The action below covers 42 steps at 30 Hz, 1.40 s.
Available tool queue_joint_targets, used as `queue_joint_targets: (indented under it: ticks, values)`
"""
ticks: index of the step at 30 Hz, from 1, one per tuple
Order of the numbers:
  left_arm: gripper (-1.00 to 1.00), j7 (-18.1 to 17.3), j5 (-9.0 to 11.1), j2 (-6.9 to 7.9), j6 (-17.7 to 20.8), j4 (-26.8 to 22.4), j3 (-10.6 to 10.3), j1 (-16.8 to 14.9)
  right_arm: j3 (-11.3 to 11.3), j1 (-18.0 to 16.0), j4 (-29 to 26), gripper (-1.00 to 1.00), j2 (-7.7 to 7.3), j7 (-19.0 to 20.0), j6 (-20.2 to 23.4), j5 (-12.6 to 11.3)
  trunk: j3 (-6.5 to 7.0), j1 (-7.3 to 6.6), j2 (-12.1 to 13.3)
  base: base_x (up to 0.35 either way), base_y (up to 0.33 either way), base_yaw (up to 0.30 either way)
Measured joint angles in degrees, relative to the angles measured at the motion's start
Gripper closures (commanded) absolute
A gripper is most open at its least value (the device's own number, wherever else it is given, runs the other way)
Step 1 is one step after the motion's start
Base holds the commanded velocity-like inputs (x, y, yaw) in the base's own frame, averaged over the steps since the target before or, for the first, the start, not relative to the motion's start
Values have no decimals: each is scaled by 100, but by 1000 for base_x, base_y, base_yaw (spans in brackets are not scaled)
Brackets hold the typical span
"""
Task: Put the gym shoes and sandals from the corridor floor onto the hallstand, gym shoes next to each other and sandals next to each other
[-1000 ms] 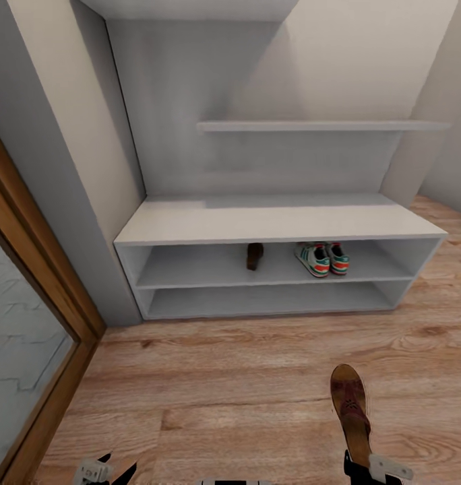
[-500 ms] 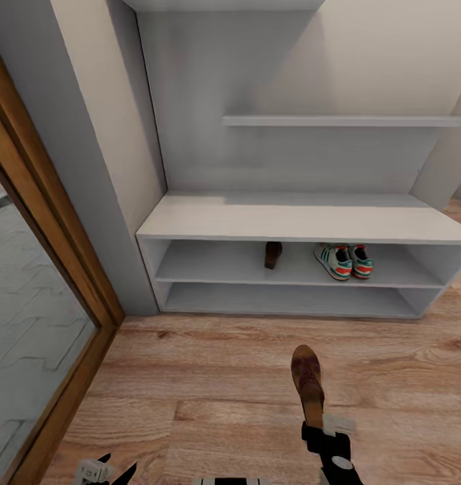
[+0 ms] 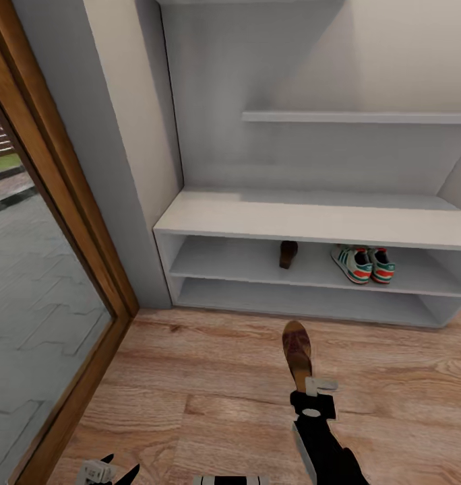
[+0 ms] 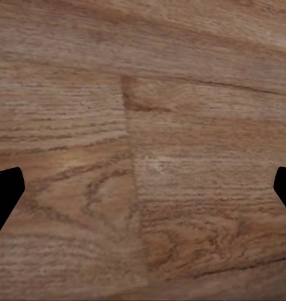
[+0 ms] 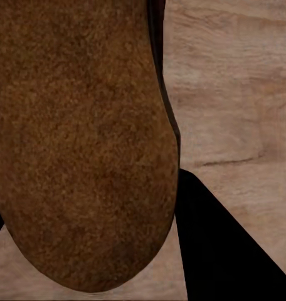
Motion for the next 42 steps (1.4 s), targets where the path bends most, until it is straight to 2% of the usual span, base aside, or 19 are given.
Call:
queue_joint_targets:
  ticks: [1,2,5,7,8,9,10,13,15,24,28,32,34,42]
  values:
    - [-100,3,-7,-6,-2,0,-5,-1,292,1,139,100,0,-10,-7,67,-1,0,0,0,0,2]
    - [-100,1,-8,-11,-4,0,-9,-1,752,-6,420,100,6,2,-21,89,-1,0,0,0,0,2]
    - [-100,-2,1,-12,-5,0,-16,0,882,-157,417,100,6,0,-11,181,0,0,0,0,0,0]
    - [-100,-4,3,-12,-5,-1,-18,0,895,-318,408,100,6,-1,-13,124,0,0,0,0,0,0]
    - [-100,-5,5,-18,-5,3,-19,1,888,-566,415,100,6,-1,-2,-181,-1,1,1,0,0,0]
    - [-100,-4,2,-19,-5,5,-19,0,904,-671,388,100,6,-2,4,-224,0,-1,0,0,0,0]
    - [-100,-4,2,-19,-5,6,-19,0,903,-766,398,100,6,-4,14,-461,0,0,0,0,0,0]
    - [-100,-4,-1,-20,-5,7,-19,0,904,-933,401,100,6,-3,79,-901,0,0,0,0,0,0]
    - [-100,-3,-4,-23,-5,7,-19,-1,909,-1161,397,100,6,5,345,-1268,0,0,0,0,0,0]
    - [-100,-3,-4,-28,1,8,-14,0,898,-1549,401,100,6,8,609,-1464,0,0,0,0,0,0]
    - [-100,-3,-4,-29,3,8,-11,0,892,-1660,404,100,6,12,633,-1675,0,0,0,0,0,0]
    - [-100,-4,-4,-34,4,8,-10,0,894,-1707,415,100,6,-69,650,-2043,0,0,0,0,0,0]
    - [-100,-3,-4,-36,4,11,-10,0,895,-1715,413,100,6,-164,644,-2142,0,0,0,0,0,0]
    - [-100,-3,-11,-38,4,14,-10,0,906,-1723,440,100,6,-275,632,-2253,0,0,0,0,0,0]
